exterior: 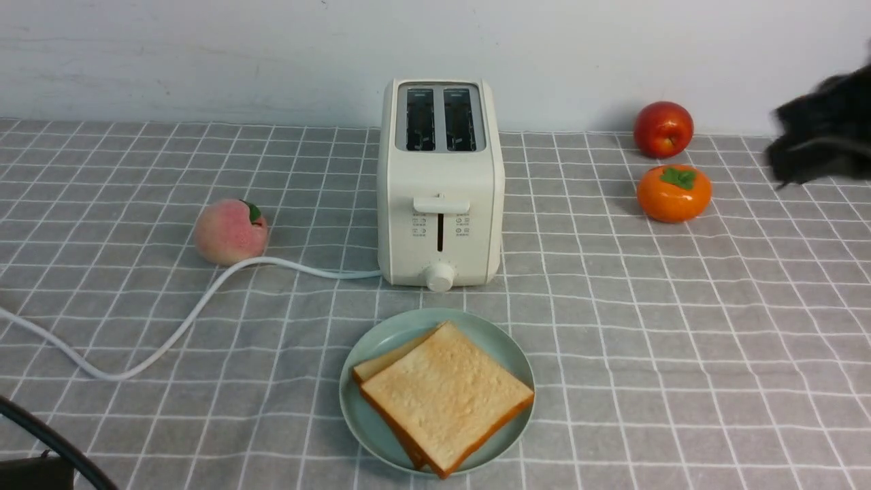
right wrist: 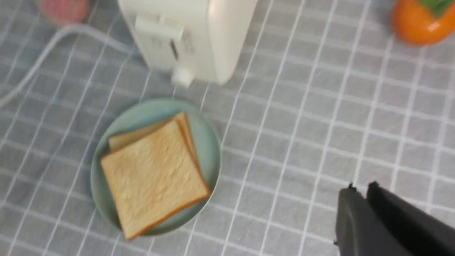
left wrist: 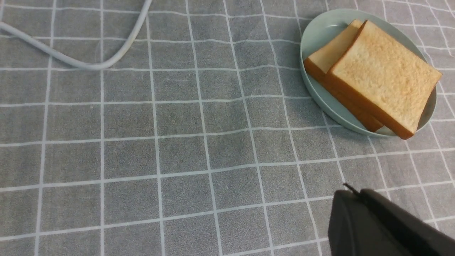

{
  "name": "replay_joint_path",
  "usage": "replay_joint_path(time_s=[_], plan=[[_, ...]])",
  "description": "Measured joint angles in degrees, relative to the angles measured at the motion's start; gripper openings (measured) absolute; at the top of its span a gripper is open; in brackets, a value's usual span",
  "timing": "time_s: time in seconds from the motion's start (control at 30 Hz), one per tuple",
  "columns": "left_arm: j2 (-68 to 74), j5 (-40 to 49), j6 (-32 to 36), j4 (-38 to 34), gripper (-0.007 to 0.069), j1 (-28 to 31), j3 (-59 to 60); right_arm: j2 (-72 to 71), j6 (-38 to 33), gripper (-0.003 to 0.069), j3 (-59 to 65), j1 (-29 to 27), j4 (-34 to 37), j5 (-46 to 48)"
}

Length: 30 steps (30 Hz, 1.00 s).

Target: Take toasted bread from bread machine on grey coffee table place on plate.

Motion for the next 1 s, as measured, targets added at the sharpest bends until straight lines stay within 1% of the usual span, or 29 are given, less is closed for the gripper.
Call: replay_joint_path(time_s=[0.03,0.07,0.1,0.17,0.27,0.33,0.43,0.47,0.53,0.6,0.77,1.0], plan=[[0.0,-0.07,0.0,0.0,-0.0014,0.0,0.0,-1.04,0.49,0.0006,0.4,0.0,0.0,-0.34],[0.0,-1.04,0.0,0.0,-0.0014,0.0,0.0,-9.62,4.91,-0.0013,5.32,0.0,-4.03,-3.73],[0.0,-1.81,0.0,0.0,-0.0014,0.0,0.0,-15.14,7.06,-0.0015,9.11,0.0,-6.04,-6.45],[0.0,-2.57,-0.01,0.0,-0.0014,0.0,0.0,-24.07,9.3,-0.0015,16.45,0.0,-8.83,-12.04],[0.0,-4.25,-0.01,-0.05,-0.0014,0.0,0.0,-38.52,12.72,-0.0008,32.1,0.0,-14.89,-23.23],[0.0,-4.73,-0.01,-0.3,-0.0014,0.0,0.0,-42.9,15.35,-0.0006,40.81,0.0,-17.42,-27.62],[0.0,-4.74,-0.01,-0.42,-0.0014,0.0,0.0,-47.82,20.05,-0.0006,51.64,0.0,-20.25,-36.79],[0.0,-4.71,-0.01,-0.42,-0.0014,0.0,0.0,-48.34,20.3,-0.0006,52.15,0.0,-20.57,-37.37],[0.0,-4.26,-0.01,-0.44,-0.0014,0.0,0.0,-51.42,21.9,-0.0001,56.65,0.0,-22.72,-43.5],[0.0,-3.75,-0.01,-0.44,-0.0014,0.0,0.0,-53.47,22.42,0.0001,57.98,0.0,-24.64,-45.61],[0.0,-1.36,-0.01,-0.61,-0.0014,0.0,0.0,-56.77,22.7,0.0004,58.24,0.0,-26.04,-46.92],[0.0,0.76,-0.01,-0.85,-0.0014,0.0,0.0,-57.12,22.7,0.0006,58.26,0.0,-26.29,-46.97]])
